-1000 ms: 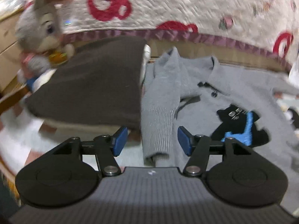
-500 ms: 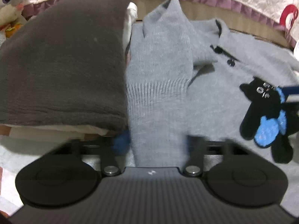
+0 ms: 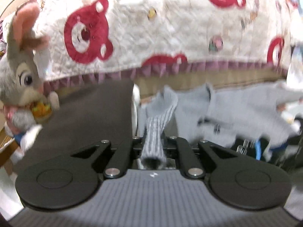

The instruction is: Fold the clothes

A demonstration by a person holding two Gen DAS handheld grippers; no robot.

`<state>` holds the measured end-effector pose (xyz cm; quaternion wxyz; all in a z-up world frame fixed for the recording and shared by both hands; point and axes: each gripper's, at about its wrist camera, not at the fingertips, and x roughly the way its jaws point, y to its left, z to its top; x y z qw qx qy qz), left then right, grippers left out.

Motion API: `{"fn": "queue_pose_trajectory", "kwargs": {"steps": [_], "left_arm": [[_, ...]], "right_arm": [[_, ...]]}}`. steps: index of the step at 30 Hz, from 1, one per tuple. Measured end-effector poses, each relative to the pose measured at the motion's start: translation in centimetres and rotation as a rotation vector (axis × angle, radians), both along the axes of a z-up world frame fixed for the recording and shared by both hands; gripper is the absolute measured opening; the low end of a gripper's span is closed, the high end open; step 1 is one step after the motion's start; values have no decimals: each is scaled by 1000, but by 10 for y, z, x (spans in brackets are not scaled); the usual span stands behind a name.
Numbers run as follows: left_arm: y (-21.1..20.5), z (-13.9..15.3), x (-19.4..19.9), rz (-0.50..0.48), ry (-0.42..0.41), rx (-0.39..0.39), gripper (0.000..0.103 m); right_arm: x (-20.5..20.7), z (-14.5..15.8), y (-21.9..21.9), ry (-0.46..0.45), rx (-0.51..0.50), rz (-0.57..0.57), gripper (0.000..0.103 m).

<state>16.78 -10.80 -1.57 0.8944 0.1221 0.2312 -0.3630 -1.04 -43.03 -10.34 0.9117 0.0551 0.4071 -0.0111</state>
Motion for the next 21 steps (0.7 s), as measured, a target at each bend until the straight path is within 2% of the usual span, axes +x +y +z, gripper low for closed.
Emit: {"fn": "queue_pose_trajectory", "kwargs": {"steps": [4, 6, 10, 12, 14, 16, 18, 21], "left_arm": [[16, 56, 57, 48, 0, -66, 6], [29, 80, 85, 96, -12, -81, 6], [80, 118, 141, 330, -80, -84, 6], [105, 118, 159, 451, -86, -46, 6], [119, 103, 168, 544, -90, 32, 6], [127, 79, 176, 611, -53, 93, 7], [134, 48, 185, 675, 13, 112, 7], [137, 12, 194, 719, 38, 156, 7]], "right_arm": [[-2, -3, -7, -27, 60, -35, 62], [-1, -3, -6, -18, 41, -9, 62], [1, -2, -9, -13, 54, -1, 63], [1, -3, -9, -21, 71, -13, 65], [1, -3, -7, -24, 68, -8, 67], [2, -4, -4, -16, 45, 10, 70], [4, -3, -2, -7, 35, 18, 72], [7, -2, -4, 2, 47, 18, 72]]}}
